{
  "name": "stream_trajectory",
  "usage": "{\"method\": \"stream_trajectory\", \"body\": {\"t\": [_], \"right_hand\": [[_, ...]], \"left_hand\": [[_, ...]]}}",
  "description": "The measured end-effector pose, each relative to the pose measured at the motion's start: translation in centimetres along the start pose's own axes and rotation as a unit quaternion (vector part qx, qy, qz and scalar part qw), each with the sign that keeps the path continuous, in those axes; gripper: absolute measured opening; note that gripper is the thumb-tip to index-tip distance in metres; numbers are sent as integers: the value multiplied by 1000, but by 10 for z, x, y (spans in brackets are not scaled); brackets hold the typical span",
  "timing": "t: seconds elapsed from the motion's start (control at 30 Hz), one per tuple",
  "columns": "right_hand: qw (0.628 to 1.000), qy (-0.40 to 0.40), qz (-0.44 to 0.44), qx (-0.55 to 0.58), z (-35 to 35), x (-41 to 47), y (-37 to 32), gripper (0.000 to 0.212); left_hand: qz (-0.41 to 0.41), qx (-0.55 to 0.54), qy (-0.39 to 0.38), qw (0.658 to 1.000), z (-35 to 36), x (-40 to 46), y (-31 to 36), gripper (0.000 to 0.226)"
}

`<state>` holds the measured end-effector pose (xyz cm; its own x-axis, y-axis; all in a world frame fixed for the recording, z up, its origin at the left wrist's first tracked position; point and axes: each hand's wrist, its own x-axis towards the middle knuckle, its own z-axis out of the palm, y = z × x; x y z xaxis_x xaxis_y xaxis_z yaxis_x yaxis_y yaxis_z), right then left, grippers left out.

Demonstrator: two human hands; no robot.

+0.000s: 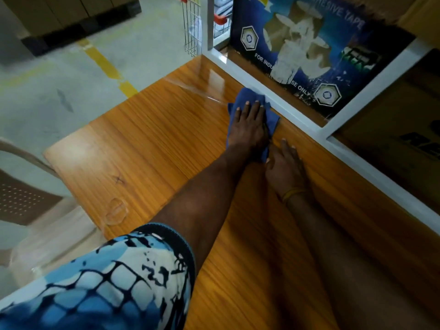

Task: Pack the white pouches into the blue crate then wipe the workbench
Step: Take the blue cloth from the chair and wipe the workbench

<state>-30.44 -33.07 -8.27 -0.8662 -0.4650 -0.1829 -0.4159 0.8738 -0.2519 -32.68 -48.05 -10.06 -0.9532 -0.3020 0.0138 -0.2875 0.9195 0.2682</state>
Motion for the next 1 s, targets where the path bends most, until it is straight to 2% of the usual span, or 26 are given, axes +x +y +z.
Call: {"method": "stream_trajectory", "body": {"t": [0.2, 0.5, 0.87, 1.0], "right_hand": [[999, -8, -26, -16, 3, 34, -21, 54], [996, -28, -65, -50, 7, 43, -50, 55], [989, -38, -138, -35, 23, -2, -86, 55], [984, -49, -168, -35, 31, -35, -92, 54]], "left_hand": [[-89, -17, 18, 996, -10, 16, -28, 60], [-246, -23, 74, 966, -24, -2, -76, 58], [-389, 7, 116, 914, -31, -95, -121, 60], [-452, 19, 149, 879, -34, -153, -136, 61]]}}
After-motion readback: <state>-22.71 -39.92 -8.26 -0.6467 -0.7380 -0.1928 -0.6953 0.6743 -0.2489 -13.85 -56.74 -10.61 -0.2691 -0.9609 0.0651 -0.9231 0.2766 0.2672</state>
